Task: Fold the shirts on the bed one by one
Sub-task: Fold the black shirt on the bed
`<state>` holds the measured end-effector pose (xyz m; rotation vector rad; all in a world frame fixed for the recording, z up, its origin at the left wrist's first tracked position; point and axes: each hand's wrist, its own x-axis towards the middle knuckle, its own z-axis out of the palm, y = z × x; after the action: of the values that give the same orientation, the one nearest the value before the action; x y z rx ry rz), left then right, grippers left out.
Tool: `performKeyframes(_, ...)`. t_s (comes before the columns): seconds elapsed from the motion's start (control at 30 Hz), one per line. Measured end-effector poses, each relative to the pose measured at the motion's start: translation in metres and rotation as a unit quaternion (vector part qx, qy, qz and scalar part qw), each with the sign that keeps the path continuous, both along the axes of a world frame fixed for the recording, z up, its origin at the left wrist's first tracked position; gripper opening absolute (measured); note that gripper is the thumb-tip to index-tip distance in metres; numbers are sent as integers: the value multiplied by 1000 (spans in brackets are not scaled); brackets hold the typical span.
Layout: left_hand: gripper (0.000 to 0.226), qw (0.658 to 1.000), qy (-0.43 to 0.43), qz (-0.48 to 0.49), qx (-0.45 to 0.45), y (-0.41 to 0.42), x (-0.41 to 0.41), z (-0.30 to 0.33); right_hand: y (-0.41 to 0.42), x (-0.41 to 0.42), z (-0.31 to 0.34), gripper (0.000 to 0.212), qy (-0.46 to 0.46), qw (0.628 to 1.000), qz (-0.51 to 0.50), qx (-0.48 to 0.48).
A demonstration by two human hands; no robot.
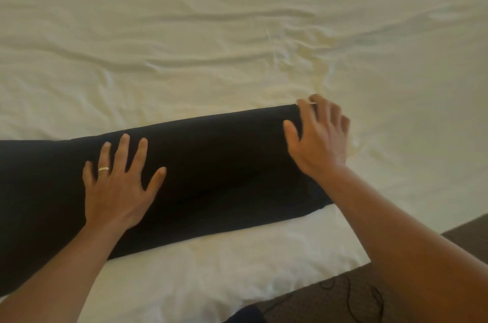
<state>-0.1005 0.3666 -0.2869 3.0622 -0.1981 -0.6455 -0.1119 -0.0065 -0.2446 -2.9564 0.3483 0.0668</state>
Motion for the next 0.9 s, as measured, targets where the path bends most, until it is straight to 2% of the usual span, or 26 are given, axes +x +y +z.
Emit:
performKeyframes(0.07, 84, 1000, 5, -7, -4, 3, -1, -1, 12, -7, -11, 61, 84, 992, 88, -24)
performKeyframes(0.17, 83, 1000, 8, -11, -2, 14, -7, -1, 6, -21, -28, 74, 195, 975, 98, -46)
performKeyframes(0.37, 87, 999, 32, -37, 10, 29, -7, 2, 2, -27, -33, 77, 236, 967, 95, -36)
performKeyframes(0.47, 89, 998, 39, -48, 3, 30, -2, 8, 9, -23, -24, 75, 255, 961, 87, -62)
performKeyframes(0.57, 88, 996, 44, -71, -29, 39, 4, 21, 36, -30, -13, 65, 193, 976, 70, -68)
performKeyframes(0.63, 85, 994, 18, -96, -40, 59, 7, 27, 70, -37, -8, 54, 130, 988, 78, -10)
performKeyframes(0.77, 77, 993, -29, -112, -25, 120, 9, 28, 168, -47, -6, 38, 46, 989, 95, 102)
performKeyframes(0.9, 70, 989, -34, -142, -18, 175, 13, 24, 271, -44, -2, 35, 43, 974, 175, 138)
